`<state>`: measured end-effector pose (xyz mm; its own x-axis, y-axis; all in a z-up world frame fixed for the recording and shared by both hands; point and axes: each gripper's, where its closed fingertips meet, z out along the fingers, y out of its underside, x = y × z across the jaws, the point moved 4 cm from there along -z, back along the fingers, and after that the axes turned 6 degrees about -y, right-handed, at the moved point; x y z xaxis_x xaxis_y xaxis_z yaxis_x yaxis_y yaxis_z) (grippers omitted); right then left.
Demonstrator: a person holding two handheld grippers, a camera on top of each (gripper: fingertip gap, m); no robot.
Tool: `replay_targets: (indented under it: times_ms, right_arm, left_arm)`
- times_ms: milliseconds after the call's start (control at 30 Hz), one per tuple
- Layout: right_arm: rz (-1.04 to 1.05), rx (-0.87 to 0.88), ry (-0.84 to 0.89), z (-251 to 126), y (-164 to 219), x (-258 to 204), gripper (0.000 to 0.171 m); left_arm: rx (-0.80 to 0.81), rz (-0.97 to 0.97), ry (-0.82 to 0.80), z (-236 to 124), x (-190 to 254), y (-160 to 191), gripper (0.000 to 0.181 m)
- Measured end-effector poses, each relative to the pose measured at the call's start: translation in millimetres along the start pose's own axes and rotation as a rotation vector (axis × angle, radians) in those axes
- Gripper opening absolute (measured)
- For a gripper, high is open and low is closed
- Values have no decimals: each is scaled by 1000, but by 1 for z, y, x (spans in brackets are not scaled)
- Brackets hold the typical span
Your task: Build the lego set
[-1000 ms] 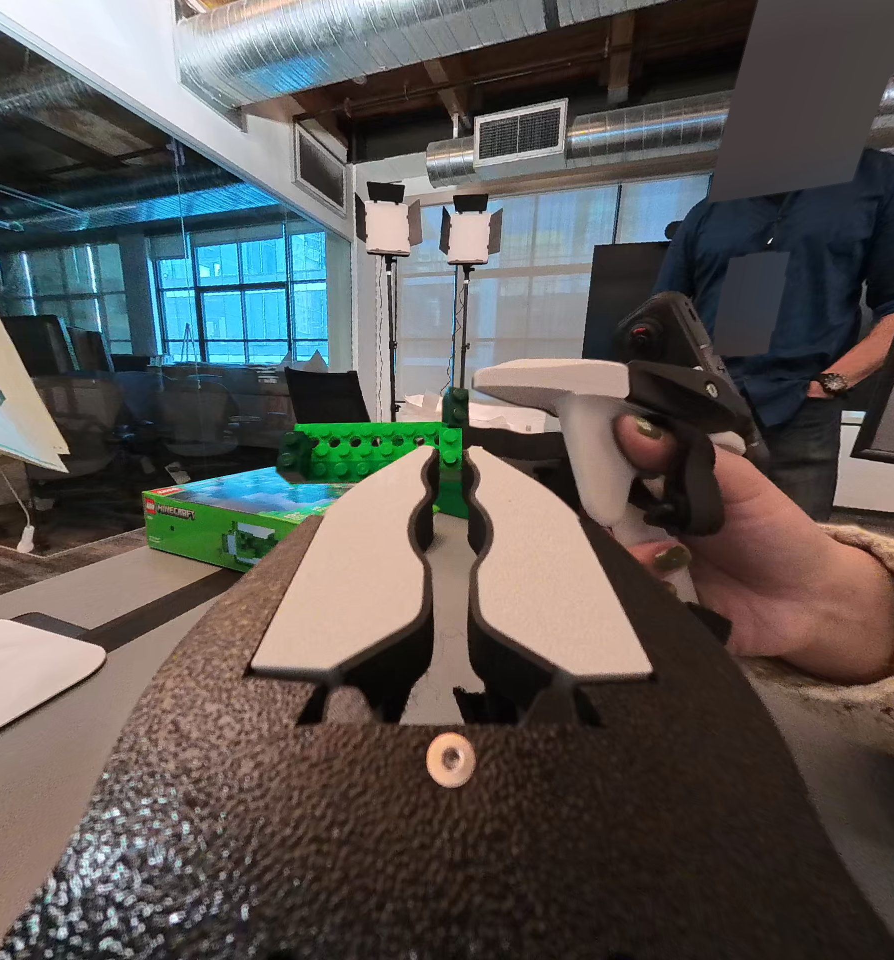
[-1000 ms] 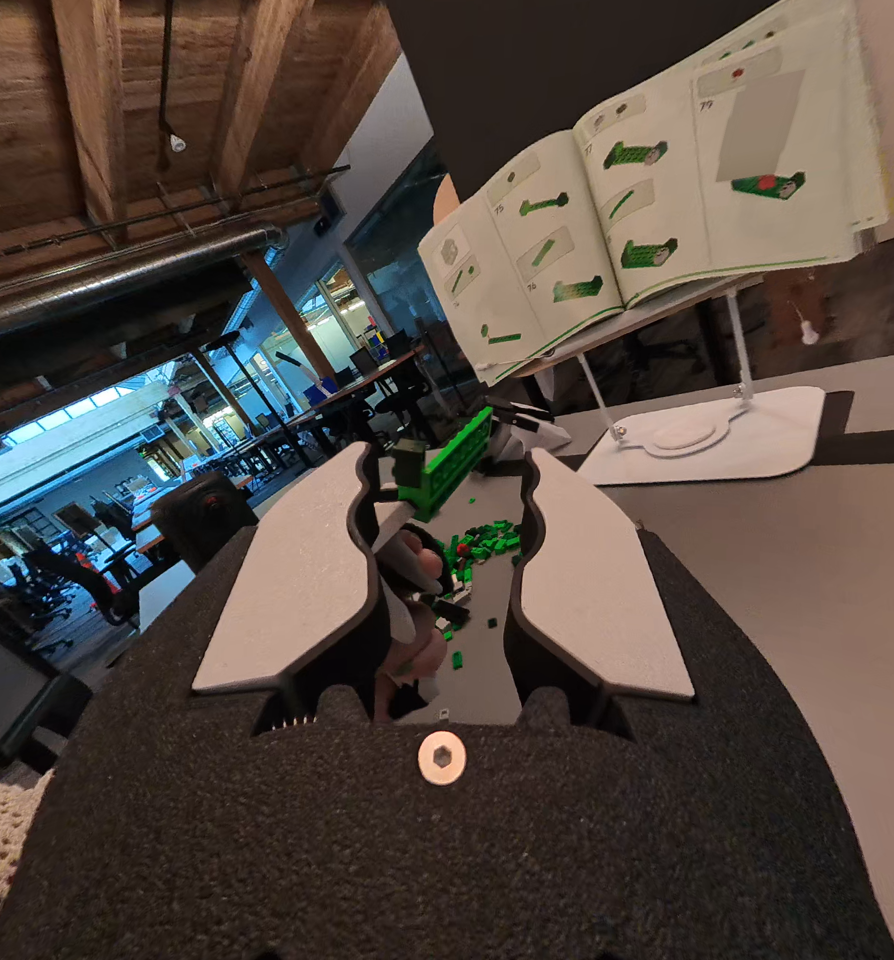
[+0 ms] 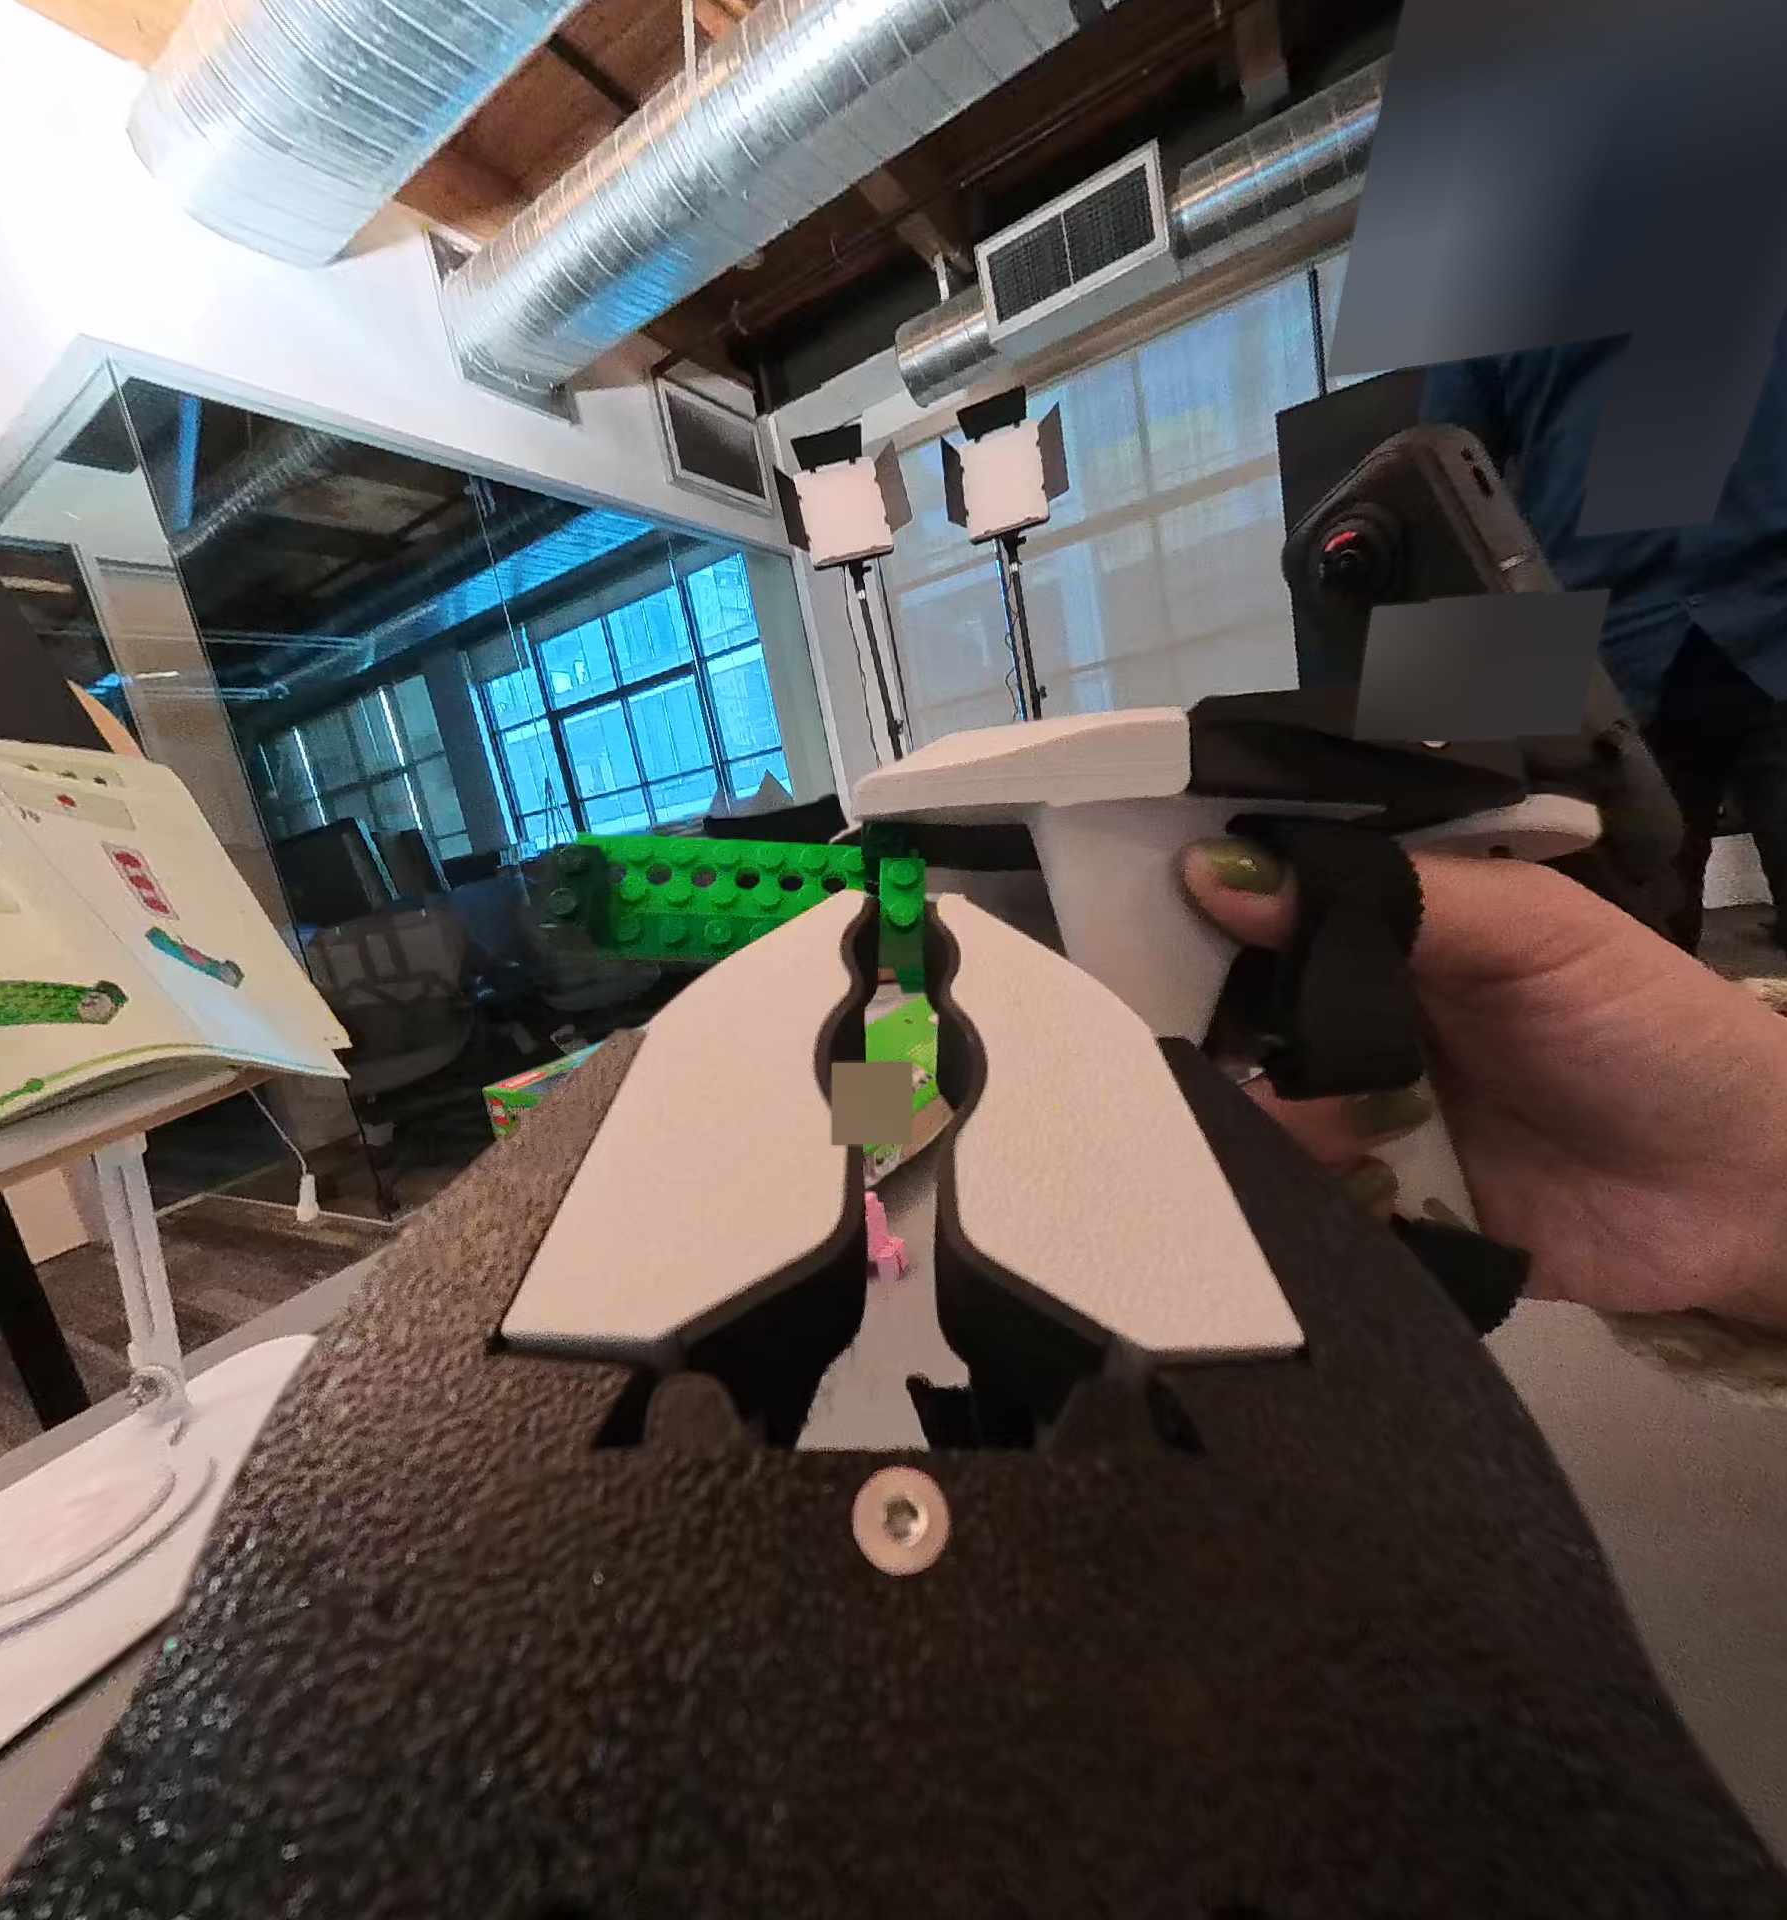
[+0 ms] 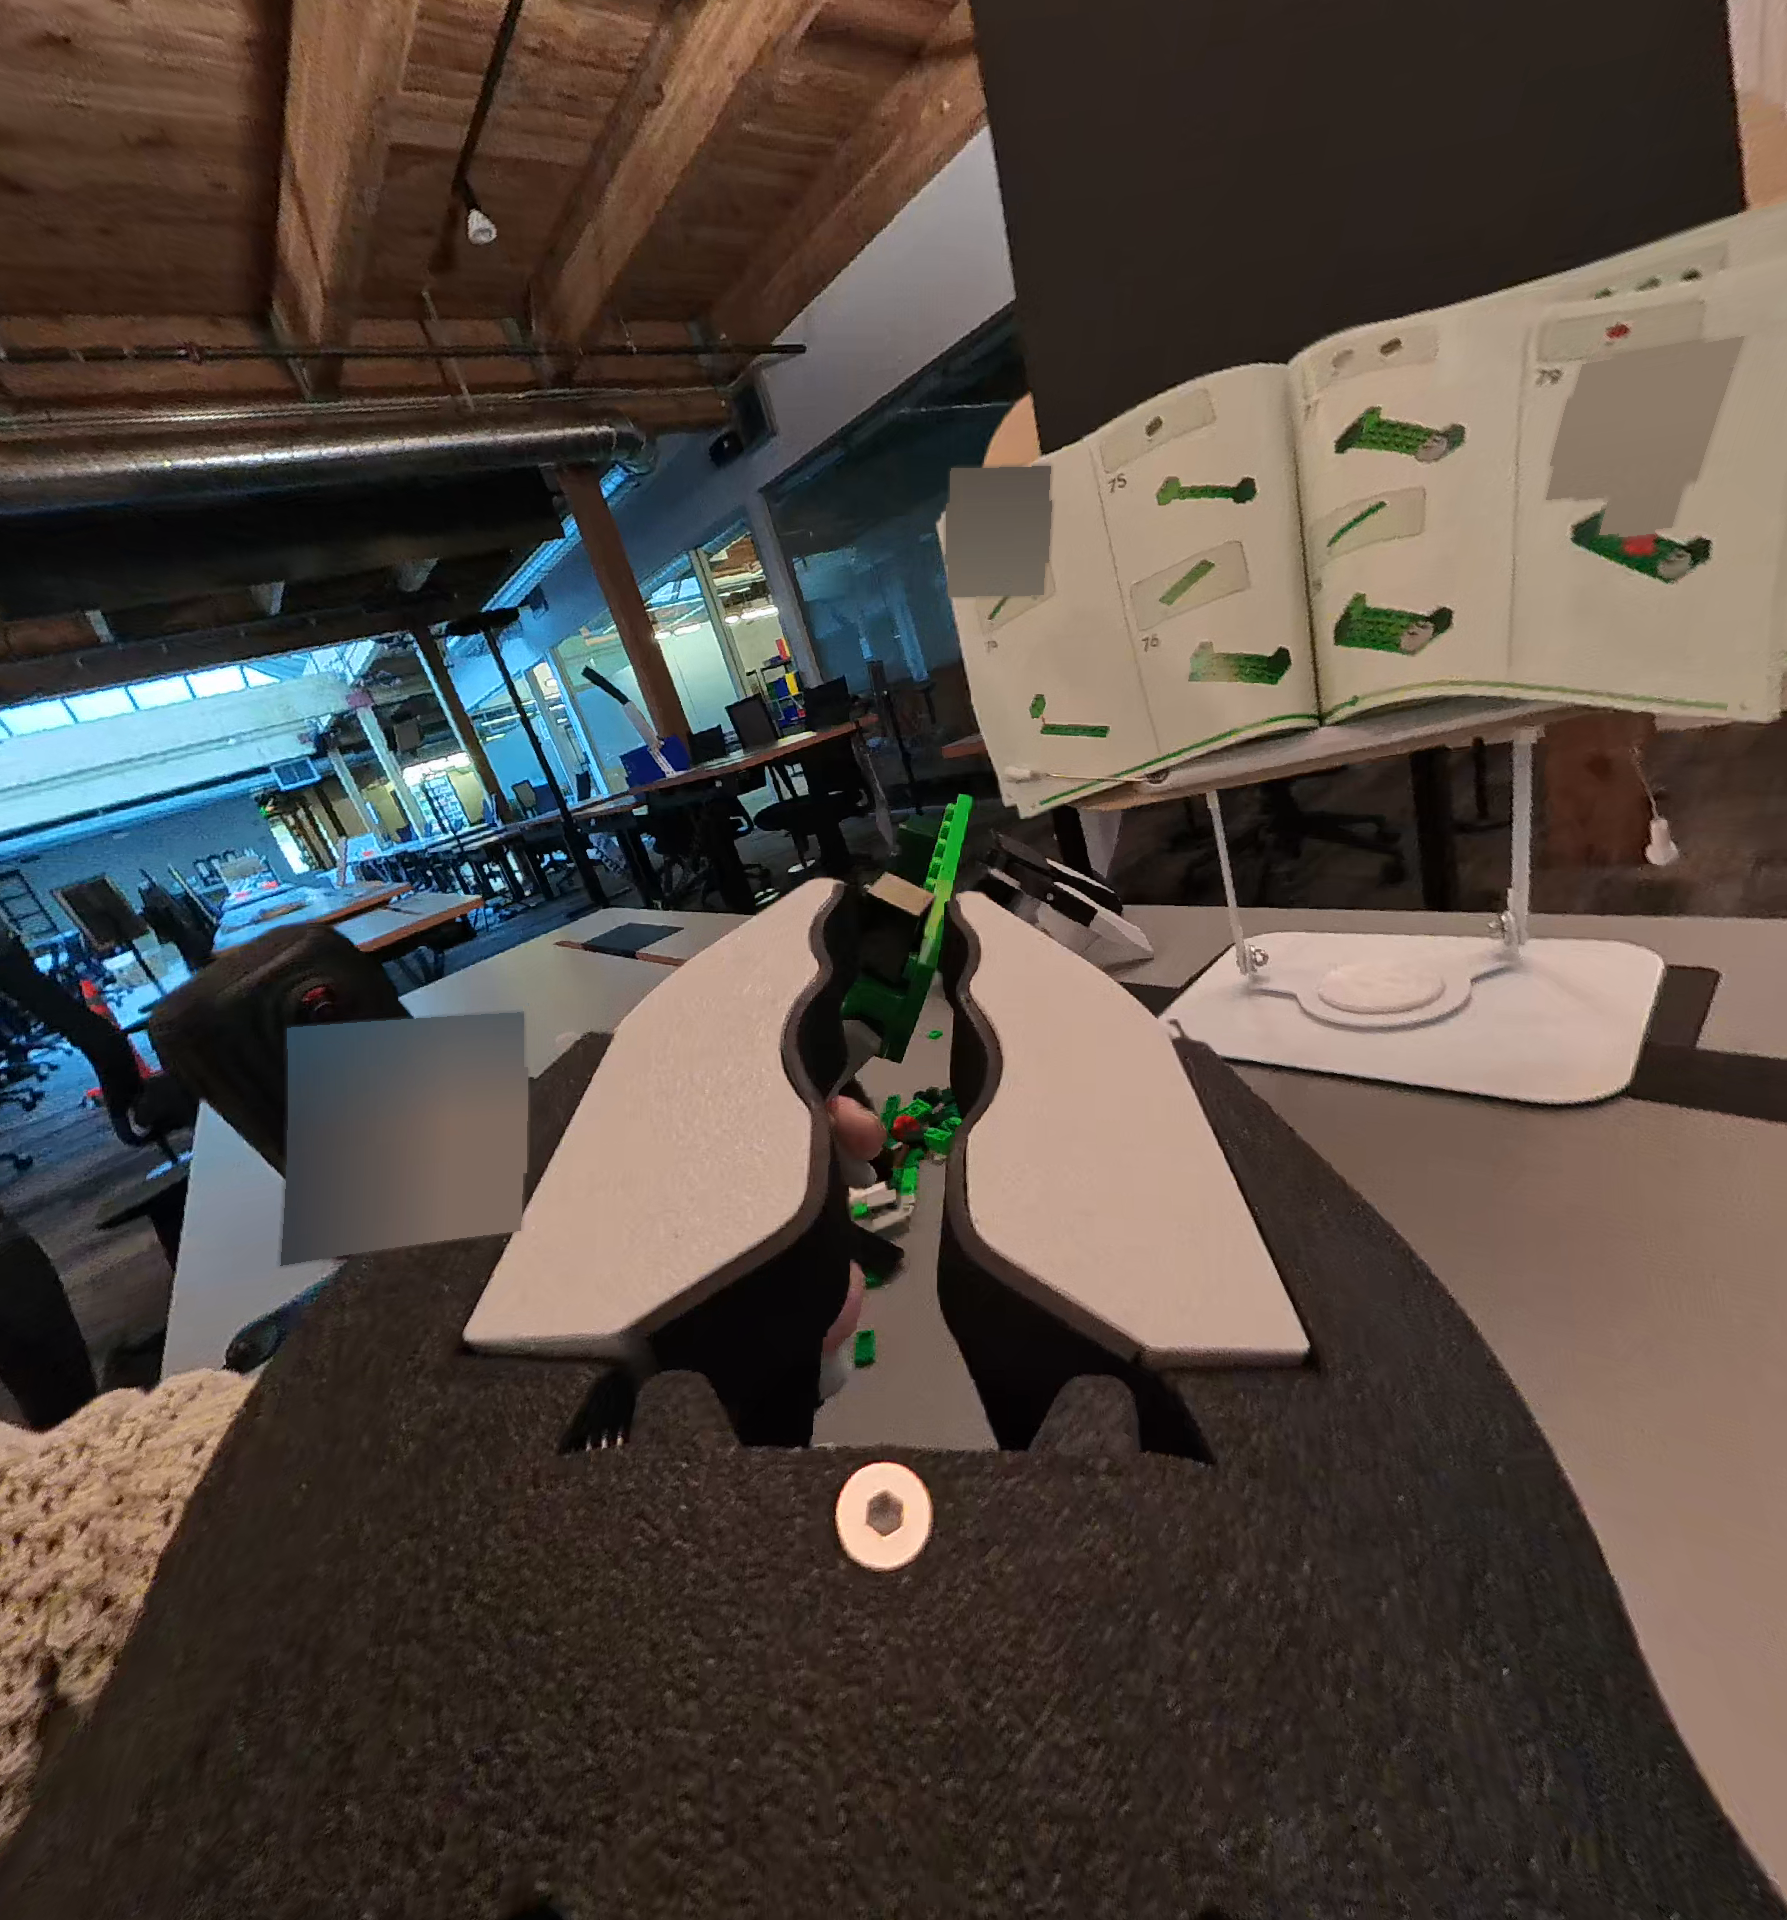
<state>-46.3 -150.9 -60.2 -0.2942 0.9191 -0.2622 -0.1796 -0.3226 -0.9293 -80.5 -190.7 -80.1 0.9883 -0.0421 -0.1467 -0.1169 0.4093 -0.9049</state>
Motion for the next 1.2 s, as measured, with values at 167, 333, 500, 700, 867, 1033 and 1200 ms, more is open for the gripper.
replay_targets:
  times_ms: [167,333,500,700,867,1033,1200]
  right_arm:
    - [-60,-26,-27,1,-7,-7,17]
    - [-102,-37,-34,1,-11,-12,17]
    - [-83,-47,-38,1,-13,-12,22]
    - [-40,-57,-46,2,-13,-12,24]
    - [28,-75,-90,2,-14,-14,24]
    - [40,-94,-162,2,-17,-20,17]
    - [11,-80,-284,-2,-23,-26,15]
  left_arm:
    - [38,19,-9,-2,1,-9,7]
    - [64,43,-22,-3,3,-15,7]
    - [72,51,-30,-4,2,-17,7]
    - [79,55,-37,-4,2,-17,7]
    - [91,71,-41,-5,2,-20,7]
    - [105,106,-45,-5,4,-24,7]
    - [134,172,-42,-6,11,-32,7]
